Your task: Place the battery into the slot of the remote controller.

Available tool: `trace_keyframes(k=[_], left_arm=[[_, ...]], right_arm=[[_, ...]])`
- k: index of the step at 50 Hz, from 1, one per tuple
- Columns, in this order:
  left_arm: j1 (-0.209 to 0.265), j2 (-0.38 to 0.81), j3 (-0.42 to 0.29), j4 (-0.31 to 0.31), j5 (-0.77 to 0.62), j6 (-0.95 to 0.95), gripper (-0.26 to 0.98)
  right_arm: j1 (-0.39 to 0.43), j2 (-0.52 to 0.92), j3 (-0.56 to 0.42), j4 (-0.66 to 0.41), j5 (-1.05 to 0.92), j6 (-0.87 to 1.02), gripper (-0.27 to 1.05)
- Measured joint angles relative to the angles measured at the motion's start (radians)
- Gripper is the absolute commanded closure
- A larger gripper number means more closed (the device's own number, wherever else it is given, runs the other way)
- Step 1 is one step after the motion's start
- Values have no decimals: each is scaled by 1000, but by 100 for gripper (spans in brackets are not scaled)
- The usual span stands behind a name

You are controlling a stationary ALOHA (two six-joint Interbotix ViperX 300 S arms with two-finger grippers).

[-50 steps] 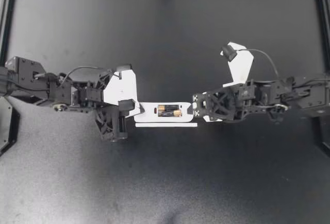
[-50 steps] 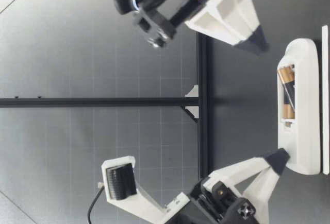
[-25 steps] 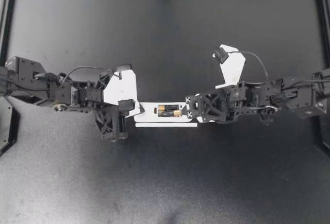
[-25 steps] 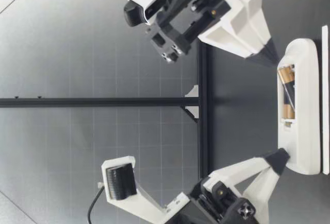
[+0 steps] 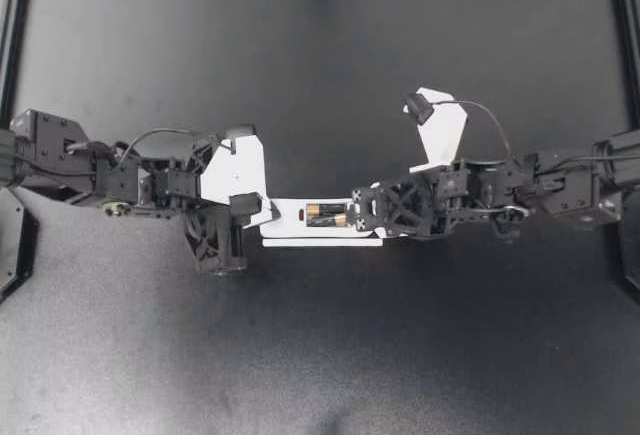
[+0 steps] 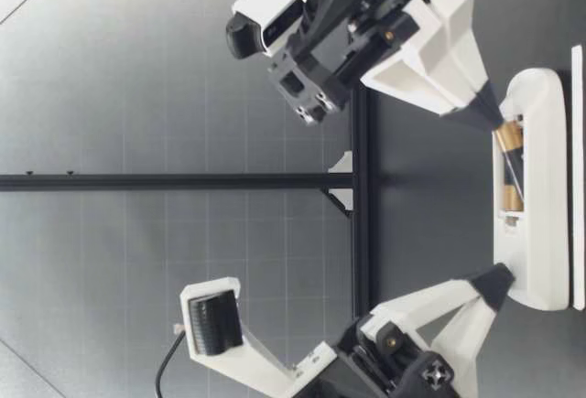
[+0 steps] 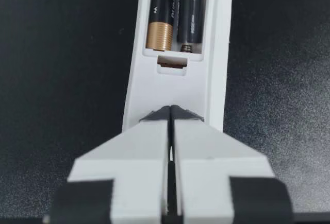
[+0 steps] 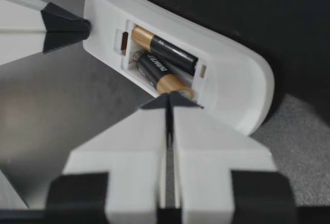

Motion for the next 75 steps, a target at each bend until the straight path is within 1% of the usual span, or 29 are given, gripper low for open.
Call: trace_keyframes(k=[42, 48, 55, 61, 65, 71, 75], left_arm=[[0, 0, -2, 0, 0, 2, 90], [0, 0, -2, 0, 2, 0, 90], [0, -3, -11, 0, 6, 2, 90], [0, -12, -32, 0, 3, 5, 90], [0, -12, -60, 0, 3, 8, 90], [0, -6, -100, 0, 3, 11, 90], [2, 12, -126, 0, 5, 9, 90]], right_arm=[[-2, 26, -21, -49, 40, -3, 91], [-2, 8, -14, -54, 48, -9, 91], [-2, -52, 5, -77, 67, -23, 91], [-11, -121, 38, -140, 104, -48, 91], [-20, -172, 60, -219, 138, -72, 91], [-29, -247, 75, -374, 207, -110, 91], [-31, -281, 77, -440, 247, -112, 91]])
